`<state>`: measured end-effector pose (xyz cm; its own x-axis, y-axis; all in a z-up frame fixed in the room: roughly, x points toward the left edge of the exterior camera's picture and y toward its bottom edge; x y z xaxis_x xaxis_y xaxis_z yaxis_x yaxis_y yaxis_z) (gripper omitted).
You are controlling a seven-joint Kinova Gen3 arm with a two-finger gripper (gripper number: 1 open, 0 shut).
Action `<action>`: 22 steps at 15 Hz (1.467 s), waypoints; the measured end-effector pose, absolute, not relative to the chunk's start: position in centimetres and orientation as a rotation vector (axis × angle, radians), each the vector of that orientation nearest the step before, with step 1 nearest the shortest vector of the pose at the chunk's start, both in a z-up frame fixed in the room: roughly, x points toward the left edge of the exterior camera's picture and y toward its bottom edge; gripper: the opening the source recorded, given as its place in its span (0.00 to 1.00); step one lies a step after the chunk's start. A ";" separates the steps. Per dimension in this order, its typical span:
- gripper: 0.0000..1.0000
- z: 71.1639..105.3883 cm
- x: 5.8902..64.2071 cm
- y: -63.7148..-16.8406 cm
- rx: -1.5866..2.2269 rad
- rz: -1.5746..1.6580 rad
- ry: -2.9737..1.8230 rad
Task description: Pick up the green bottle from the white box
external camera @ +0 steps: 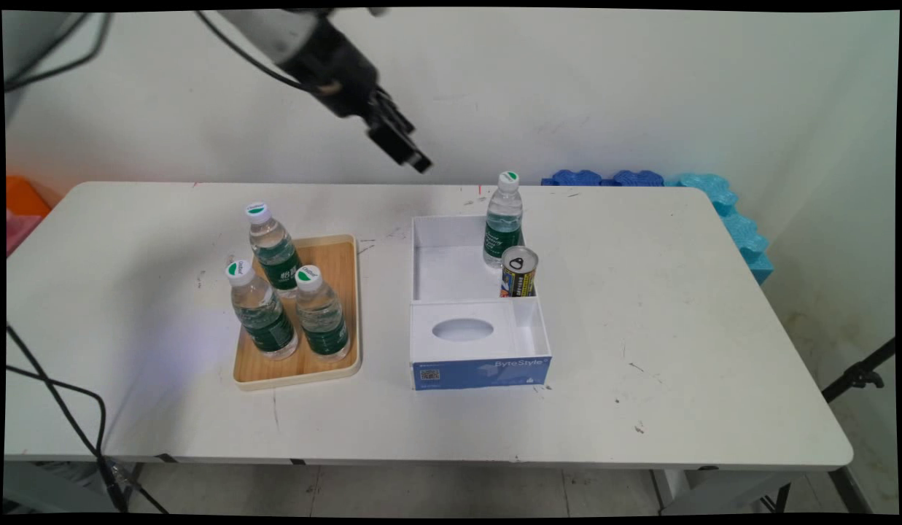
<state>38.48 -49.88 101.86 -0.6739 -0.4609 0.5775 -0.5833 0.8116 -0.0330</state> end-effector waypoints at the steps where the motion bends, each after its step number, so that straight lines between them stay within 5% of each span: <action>1: 1.00 101.1 37.4 -50.7 0.769 0.291 -2.438; 11: 1.00 92.7 28.6 -58.4 0.787 0.249 -2.494; 20: 1.00 89.2 25.8 -61.0 0.788 0.184 -2.538; 21: 0.00 88.9 25.7 -61.1 0.785 0.180 -2.541; 22: 0.00 88.8 25.6 -61.2 0.783 0.178 -2.543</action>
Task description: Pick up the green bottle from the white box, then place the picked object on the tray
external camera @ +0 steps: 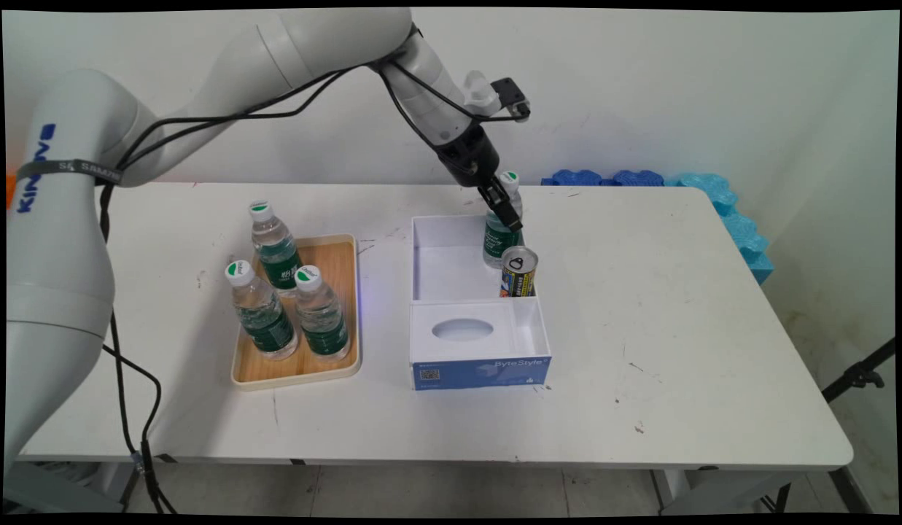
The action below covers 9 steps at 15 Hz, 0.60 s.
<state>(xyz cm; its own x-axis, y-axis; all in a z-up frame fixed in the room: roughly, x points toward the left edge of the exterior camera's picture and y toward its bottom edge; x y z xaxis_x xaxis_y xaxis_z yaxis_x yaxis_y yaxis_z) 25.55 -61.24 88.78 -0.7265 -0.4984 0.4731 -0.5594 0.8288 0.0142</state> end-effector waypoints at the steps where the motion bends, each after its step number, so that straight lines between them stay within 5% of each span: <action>1: 0.00 88.6 25.4 -61.4 0.779 0.175 -2.546; 9: 0.00 92.2 26.1 -61.6 0.765 0.220 -2.512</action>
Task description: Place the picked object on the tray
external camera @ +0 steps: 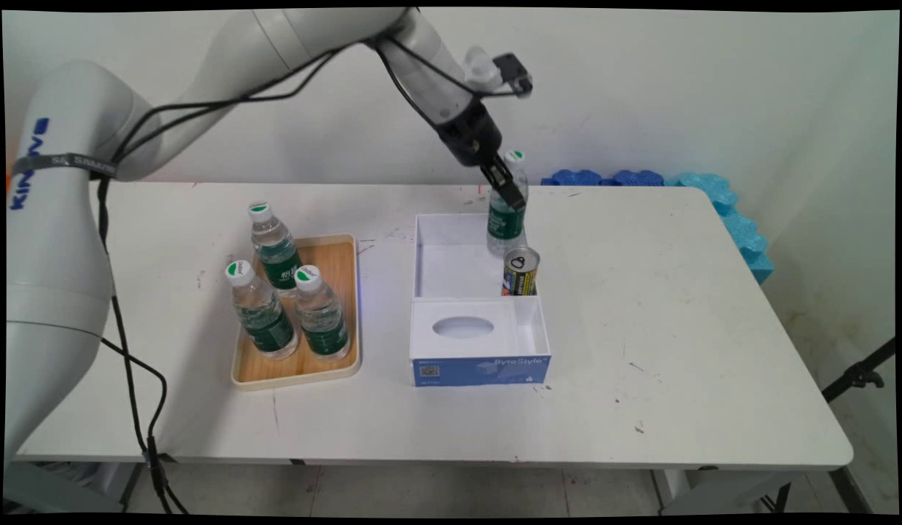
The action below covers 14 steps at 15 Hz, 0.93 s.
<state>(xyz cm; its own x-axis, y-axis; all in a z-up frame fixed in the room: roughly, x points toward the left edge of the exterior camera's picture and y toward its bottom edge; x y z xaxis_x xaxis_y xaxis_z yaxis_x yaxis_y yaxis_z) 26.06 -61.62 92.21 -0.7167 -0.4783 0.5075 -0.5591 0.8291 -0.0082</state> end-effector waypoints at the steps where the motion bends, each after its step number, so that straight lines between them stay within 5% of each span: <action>1: 0.00 93.4 26.6 -61.3 0.767 0.230 -2.503; 8: 0.00 102.3 32.8 -57.1 0.752 0.280 -2.448; 14: 0.00 105.4 40.7 -53.2 0.693 0.278 -2.444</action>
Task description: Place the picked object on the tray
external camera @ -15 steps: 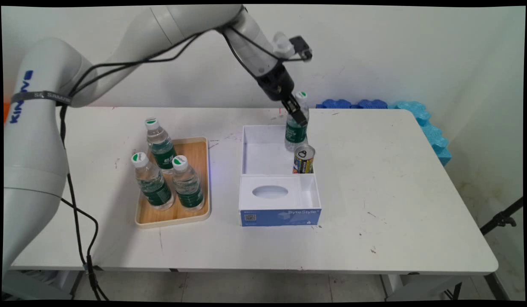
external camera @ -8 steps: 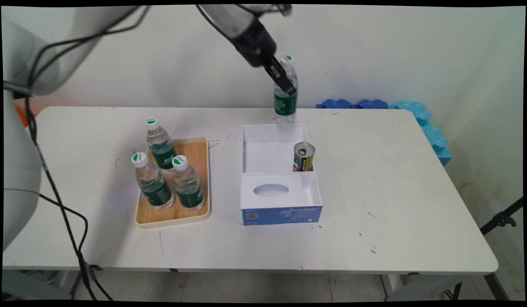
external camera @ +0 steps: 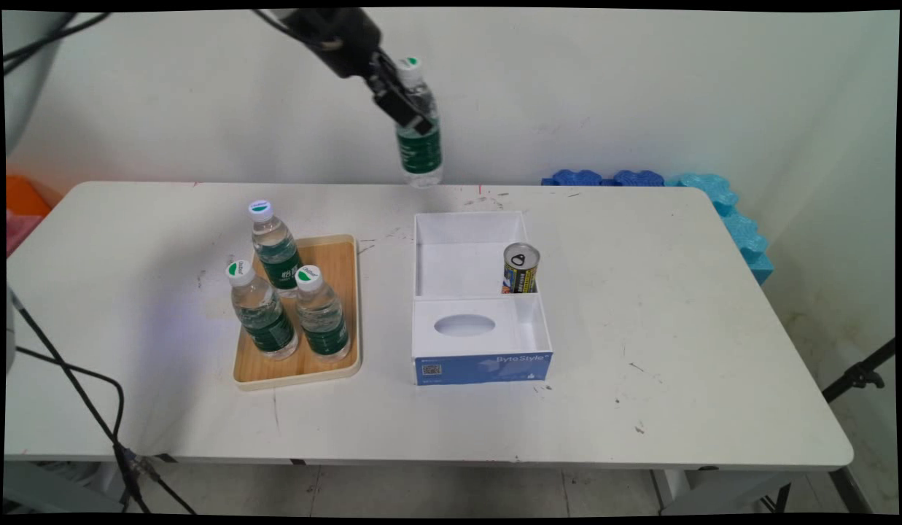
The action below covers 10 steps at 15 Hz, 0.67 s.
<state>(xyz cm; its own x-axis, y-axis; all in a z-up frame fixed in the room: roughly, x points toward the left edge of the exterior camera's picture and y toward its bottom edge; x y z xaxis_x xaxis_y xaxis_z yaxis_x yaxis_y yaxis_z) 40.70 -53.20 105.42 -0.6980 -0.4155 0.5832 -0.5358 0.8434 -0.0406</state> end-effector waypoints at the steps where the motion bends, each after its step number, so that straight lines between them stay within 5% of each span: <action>1: 0.00 105.5 41.9 -52.6 0.685 0.273 -2.443; 10: 0.00 101.0 47.6 -49.4 0.584 0.228 -2.486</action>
<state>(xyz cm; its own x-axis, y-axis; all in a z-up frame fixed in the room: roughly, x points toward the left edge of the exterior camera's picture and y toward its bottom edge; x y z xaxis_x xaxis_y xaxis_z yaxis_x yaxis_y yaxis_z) 47.63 -49.42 101.03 -0.7421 -0.3574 0.5671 -0.4547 0.8900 -0.0340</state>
